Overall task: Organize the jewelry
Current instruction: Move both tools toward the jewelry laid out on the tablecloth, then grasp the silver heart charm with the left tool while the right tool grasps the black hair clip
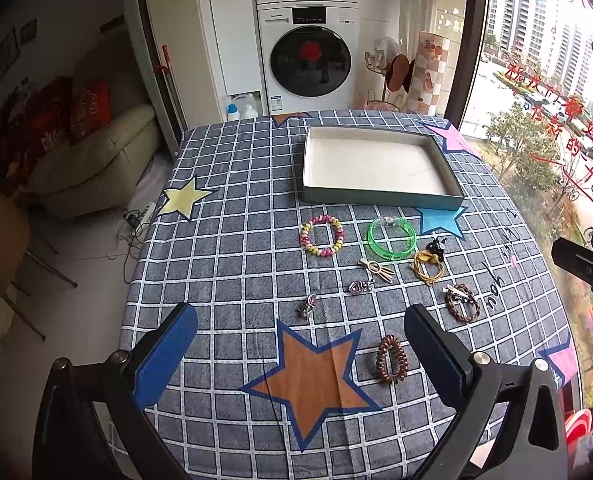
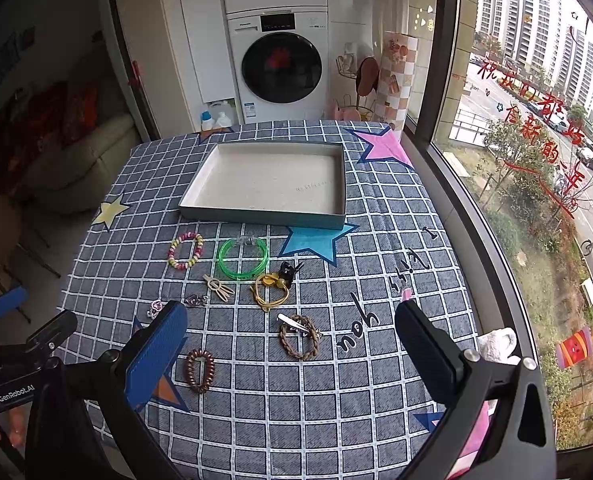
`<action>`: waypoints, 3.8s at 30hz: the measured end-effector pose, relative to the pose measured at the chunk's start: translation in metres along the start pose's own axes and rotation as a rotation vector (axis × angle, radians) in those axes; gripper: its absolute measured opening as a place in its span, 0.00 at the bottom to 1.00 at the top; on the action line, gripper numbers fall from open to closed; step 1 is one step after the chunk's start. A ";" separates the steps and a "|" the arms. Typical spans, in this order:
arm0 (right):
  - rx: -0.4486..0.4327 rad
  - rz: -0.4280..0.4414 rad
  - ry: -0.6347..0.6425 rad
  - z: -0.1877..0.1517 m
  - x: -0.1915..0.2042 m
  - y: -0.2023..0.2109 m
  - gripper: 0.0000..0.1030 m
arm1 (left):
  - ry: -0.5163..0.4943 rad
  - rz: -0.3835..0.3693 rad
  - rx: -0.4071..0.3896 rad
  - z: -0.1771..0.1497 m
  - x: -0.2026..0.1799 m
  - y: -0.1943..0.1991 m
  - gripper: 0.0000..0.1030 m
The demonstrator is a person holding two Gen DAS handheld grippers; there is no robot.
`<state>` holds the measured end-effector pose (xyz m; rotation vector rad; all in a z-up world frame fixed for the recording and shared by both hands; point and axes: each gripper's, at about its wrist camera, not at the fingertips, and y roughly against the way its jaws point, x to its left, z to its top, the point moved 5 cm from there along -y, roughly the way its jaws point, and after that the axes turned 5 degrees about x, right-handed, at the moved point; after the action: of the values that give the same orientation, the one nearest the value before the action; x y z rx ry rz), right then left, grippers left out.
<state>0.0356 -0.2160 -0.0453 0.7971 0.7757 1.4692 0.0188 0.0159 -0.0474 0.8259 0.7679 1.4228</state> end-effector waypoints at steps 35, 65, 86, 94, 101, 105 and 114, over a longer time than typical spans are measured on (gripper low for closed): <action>0.034 -0.009 0.005 0.001 0.007 -0.005 1.00 | 0.009 -0.001 0.006 0.000 0.006 -0.004 1.00; 0.074 -0.011 -0.003 0.000 0.006 -0.013 1.00 | 0.022 0.005 0.049 -0.004 0.006 -0.015 1.00; 0.100 -0.014 -0.010 -0.001 0.006 -0.021 1.00 | 0.017 -0.002 0.066 -0.004 0.006 -0.024 1.00; 0.112 -0.013 -0.008 0.000 0.009 -0.024 1.00 | 0.017 -0.001 0.069 -0.004 0.007 -0.025 1.00; 0.125 -0.011 -0.008 -0.001 0.010 -0.027 1.00 | 0.022 0.001 0.075 -0.005 0.009 -0.028 1.00; 0.131 -0.010 -0.007 -0.003 0.010 -0.028 1.00 | 0.025 0.000 0.085 -0.006 0.009 -0.031 1.00; 0.154 0.010 -0.019 -0.003 0.005 -0.035 1.00 | 0.030 -0.004 0.112 -0.010 0.009 -0.037 1.00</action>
<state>0.0520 -0.2090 -0.0763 0.9307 0.8800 1.4209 0.0297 0.0258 -0.0835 0.8899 0.8784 1.4014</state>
